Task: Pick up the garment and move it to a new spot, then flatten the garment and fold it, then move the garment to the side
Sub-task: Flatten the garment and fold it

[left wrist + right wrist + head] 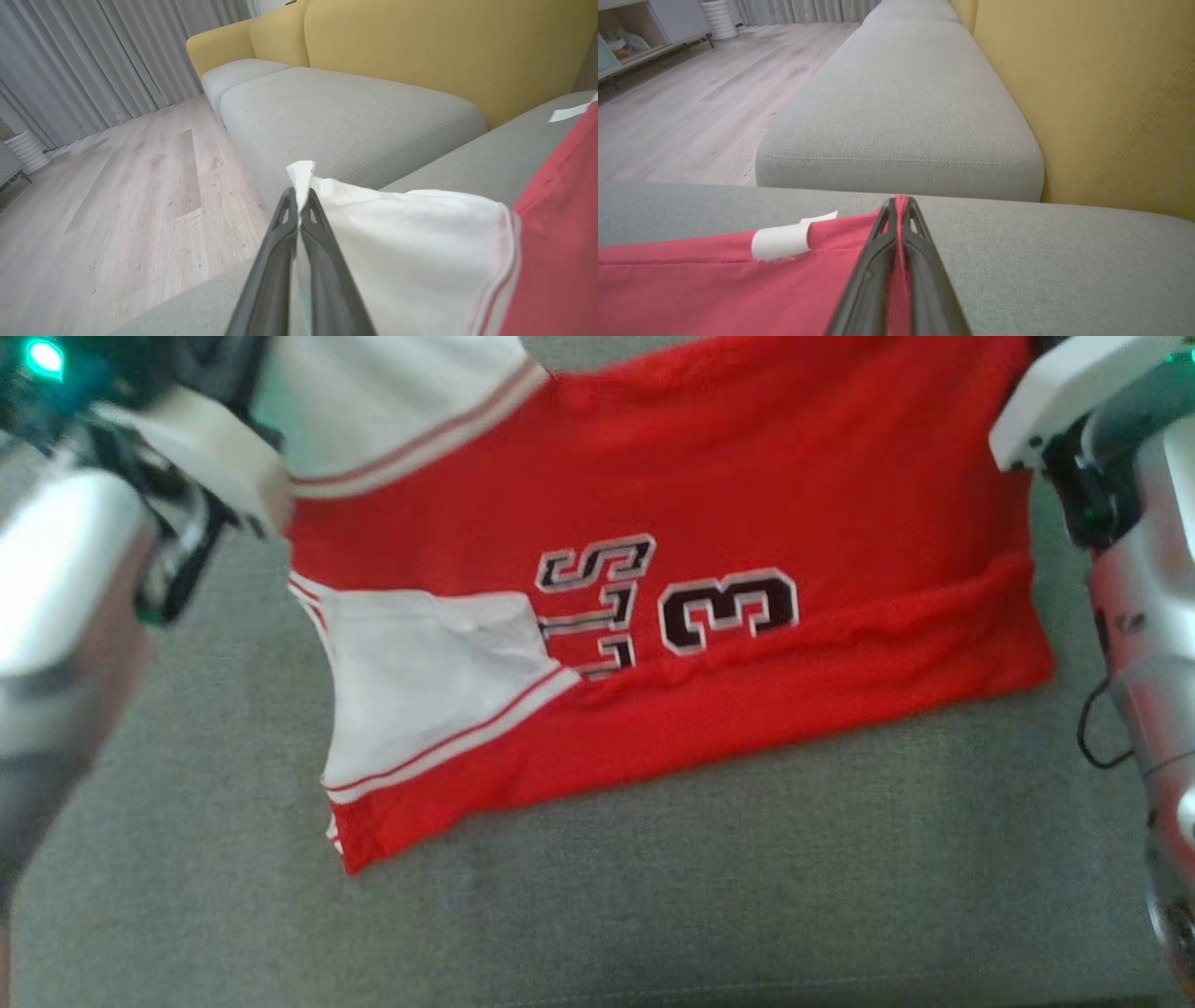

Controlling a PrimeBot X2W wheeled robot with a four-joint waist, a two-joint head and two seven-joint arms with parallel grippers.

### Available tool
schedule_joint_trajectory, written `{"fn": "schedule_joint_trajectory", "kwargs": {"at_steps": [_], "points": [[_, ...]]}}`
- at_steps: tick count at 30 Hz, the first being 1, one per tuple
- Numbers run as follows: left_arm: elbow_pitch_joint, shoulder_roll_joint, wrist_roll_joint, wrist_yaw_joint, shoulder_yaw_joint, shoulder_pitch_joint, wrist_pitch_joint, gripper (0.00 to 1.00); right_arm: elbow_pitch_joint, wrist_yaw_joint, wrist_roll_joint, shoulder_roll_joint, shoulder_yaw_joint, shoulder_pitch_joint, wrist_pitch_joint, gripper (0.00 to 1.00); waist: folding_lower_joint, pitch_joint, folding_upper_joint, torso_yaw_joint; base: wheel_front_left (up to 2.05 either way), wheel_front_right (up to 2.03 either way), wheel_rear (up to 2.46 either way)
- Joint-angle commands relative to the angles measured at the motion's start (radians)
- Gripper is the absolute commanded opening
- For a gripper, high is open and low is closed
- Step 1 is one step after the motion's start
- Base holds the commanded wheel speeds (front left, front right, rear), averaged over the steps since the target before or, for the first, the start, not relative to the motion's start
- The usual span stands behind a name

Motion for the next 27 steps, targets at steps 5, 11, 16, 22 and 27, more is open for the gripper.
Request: {"fn": "schedule_joint_trajectory", "kwargs": {"at_steps": [5,11,16,22,27], "points": [[0.113,0.009,0.021,-0.013,0.073,-0.164,-0.073,0.0,-0.04,0.007,0.088,-0.007,0.064,-0.091,-0.059,0.0,-0.0001,0.027,0.0,-0.031,0.0,0.0,0.0],[0.236,-0.042,0.037,-0.037,0.081,-0.24,-0.169,0.0,-0.015,0.007,0.162,-0.023,0.112,-0.123,-0.127,0.0,-0.0001,0.03,0.0,-0.026,0.0,0.0,0.0],[0.304,-0.077,0.047,-0.074,0.057,-0.224,-0.197,0.0,0.009,0.007,0.225,-0.047,0.168,-0.099,-0.142,0.0,-0.0001,0.016,0.0,-0.008,0.0,0.0,0.0],[0.317,-0.094,0.049,-0.102,0.032,-0.149,-0.213,0.0,0.015,0.007,0.329,-0.091,0.234,-0.037,-0.112,0.0,-0.0001,-0.018,0.0,0.019,0.0,0.0,0.0],[0.272,-0.087,0.036,-0.123,0.006,-0.056,-0.215,0.0,-0.003,0.007,0.412,-0.149,0.284,0.025,-0.061,0.0,-0.0001,-0.058,0.0,0.042,0.0,0.0,0.0]]}}
